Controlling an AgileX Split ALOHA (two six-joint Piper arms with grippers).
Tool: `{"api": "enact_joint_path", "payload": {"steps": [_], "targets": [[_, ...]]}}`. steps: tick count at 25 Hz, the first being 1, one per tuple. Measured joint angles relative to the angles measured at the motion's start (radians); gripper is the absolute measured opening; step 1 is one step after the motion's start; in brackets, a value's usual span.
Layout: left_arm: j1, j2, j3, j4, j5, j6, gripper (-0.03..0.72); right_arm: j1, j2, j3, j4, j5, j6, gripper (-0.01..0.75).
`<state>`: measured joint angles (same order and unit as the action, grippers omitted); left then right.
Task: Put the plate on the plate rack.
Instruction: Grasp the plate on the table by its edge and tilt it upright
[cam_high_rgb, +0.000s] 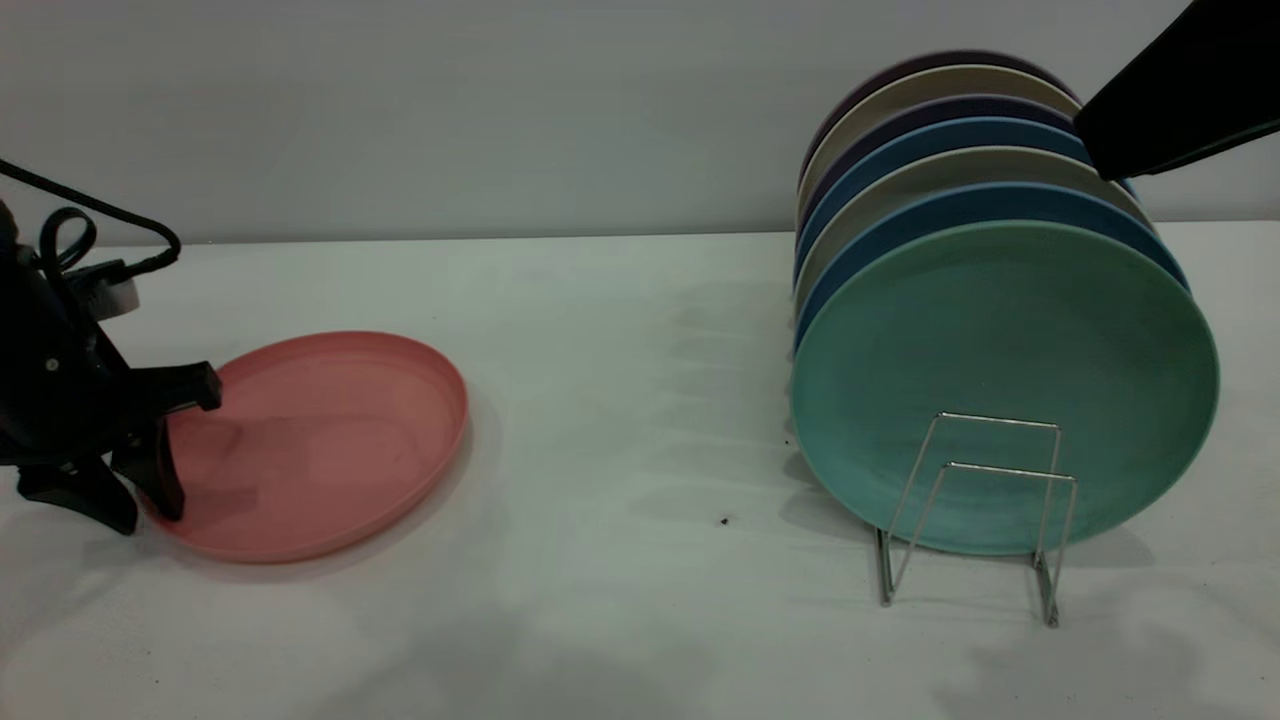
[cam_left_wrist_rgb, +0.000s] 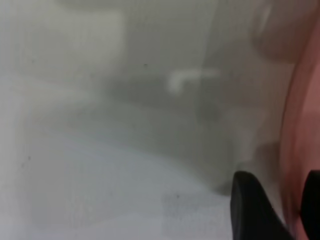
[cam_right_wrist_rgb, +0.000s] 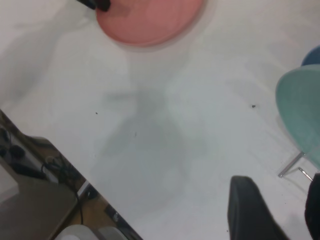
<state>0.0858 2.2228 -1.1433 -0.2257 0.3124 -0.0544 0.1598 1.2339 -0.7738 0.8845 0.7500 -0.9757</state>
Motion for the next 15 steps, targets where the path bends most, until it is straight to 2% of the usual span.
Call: {"api": "enact_joint_path", "payload": {"steps": [3,9,15], "targets": [[0.000,0.003,0.000,0.000,-0.035,0.000,0.210,0.000,0.000,0.000,0.000,0.000,0.000,0.299],[0.000,0.003,-0.001,-0.012,-0.116,0.035,0.053,0.000,0.000,0.000,0.000,0.000,0.000,0.299],[-0.001,0.001,-0.001,-0.022,-0.137,0.187,0.045,0.000,0.000,0.000,0.000,0.005,0.000,0.299]]}}
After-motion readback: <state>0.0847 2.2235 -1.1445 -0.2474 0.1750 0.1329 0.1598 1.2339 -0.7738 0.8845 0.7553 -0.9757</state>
